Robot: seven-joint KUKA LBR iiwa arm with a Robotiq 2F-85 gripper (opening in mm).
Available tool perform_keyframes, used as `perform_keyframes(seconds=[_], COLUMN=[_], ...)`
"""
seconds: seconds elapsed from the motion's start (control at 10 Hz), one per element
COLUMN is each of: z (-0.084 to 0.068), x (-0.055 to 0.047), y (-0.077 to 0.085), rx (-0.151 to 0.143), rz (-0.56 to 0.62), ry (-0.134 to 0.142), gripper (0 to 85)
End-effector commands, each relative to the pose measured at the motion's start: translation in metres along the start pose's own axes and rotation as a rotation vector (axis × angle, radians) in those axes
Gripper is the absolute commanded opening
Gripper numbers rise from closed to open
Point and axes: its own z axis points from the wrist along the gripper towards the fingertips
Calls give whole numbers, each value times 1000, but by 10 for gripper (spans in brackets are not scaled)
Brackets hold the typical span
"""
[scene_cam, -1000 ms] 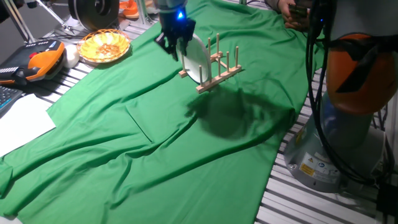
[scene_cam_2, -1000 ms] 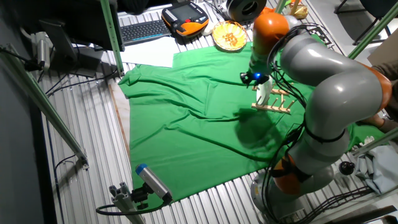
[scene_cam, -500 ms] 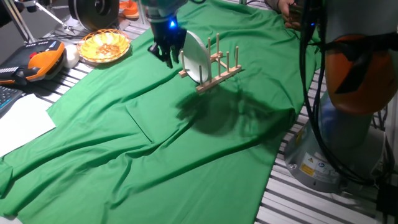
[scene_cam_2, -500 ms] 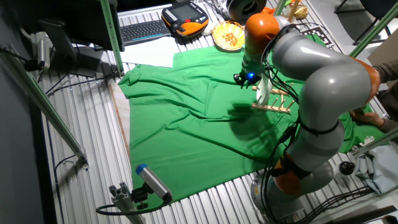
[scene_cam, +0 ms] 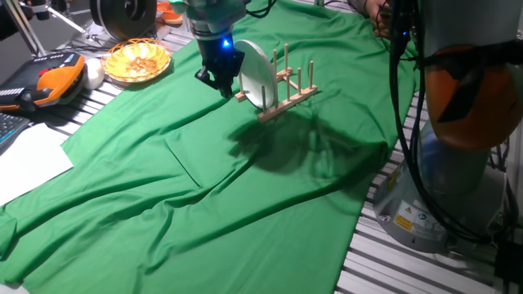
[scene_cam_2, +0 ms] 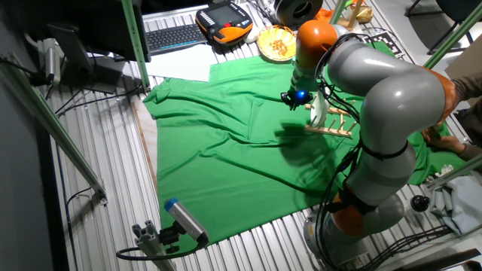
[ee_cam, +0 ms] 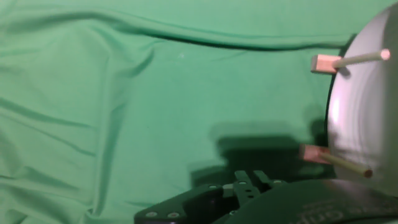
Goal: Put the dish on the dish rack
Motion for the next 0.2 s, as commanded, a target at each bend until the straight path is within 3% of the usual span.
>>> perform_keyframes(seconds=[0.0,0.1], z=[1,2], x=[1,0], y=[0,0], rx=[0,0], rz=[1,-1], ry=[1,10], gripper=[170,170])
